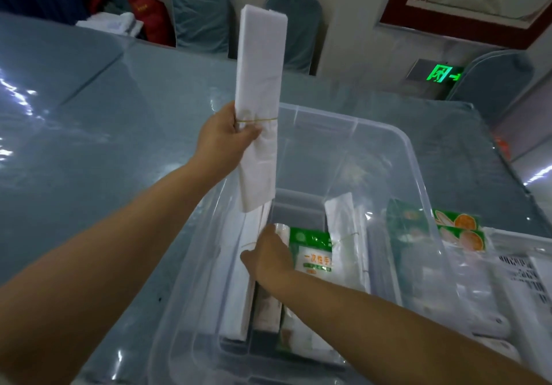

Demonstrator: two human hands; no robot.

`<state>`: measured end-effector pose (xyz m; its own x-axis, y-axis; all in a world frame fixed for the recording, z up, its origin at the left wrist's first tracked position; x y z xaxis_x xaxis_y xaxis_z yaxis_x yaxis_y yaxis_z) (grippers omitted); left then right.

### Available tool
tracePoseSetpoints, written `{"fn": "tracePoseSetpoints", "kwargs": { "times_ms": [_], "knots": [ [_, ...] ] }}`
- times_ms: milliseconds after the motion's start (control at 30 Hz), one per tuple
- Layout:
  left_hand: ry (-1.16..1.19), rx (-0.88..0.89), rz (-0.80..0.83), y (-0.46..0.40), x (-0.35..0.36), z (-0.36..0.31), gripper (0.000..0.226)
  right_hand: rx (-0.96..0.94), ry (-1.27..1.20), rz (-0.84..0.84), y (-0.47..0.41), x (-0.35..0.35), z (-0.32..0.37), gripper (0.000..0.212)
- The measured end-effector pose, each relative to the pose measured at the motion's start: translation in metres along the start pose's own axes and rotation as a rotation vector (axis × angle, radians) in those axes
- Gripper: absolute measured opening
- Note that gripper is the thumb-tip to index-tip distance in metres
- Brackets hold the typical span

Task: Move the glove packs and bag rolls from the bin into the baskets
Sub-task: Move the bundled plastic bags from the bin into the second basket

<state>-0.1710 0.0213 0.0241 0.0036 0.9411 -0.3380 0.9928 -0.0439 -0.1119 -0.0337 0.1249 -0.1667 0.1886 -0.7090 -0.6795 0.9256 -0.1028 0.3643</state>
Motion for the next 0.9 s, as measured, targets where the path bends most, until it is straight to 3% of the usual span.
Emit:
{"fn": "tracePoseSetpoints", "kwargs": {
  "times_ms": [167,333,467,633,900],
  "knots": [
    [-0.037,0.015,-0.004,0.0,0.0,-0.001,0.026,0.06,-0.068,0.016,-0.009,-0.012,-0.008,0.04],
    [-0.157,0.041,-0.03,0.001,0.0,-0.005,0.031,0.108,-0.373,-0.03,0.009,-0.048,-0.017,0.015],
    [-0.19,-0.027,0.04,0.002,0.006,-0.008,0.031,0.03,-0.435,-0.183,0.032,-0.113,-0.016,0.022],
    [0.124,-0.157,0.183,0.01,0.033,-0.041,0.025,-0.149,-0.55,-0.43,0.07,-0.208,-0.003,0.028],
    [0.423,-0.056,0.305,0.049,0.101,-0.146,0.017,-0.38,-0.823,-0.803,0.147,-0.353,-0.012,0.028]
  ]
}}
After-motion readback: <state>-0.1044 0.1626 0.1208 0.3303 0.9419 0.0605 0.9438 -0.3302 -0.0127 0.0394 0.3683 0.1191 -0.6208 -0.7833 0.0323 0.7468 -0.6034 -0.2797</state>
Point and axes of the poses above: each hand's wrist, its own y-axis away from the middle knuckle, its own x-axis out of the palm, z = x × y, the point moved 10 cm from there along -y, towards the middle knuckle, and after that the axes turned 8 degrees about -x, right-handed, at the moved point
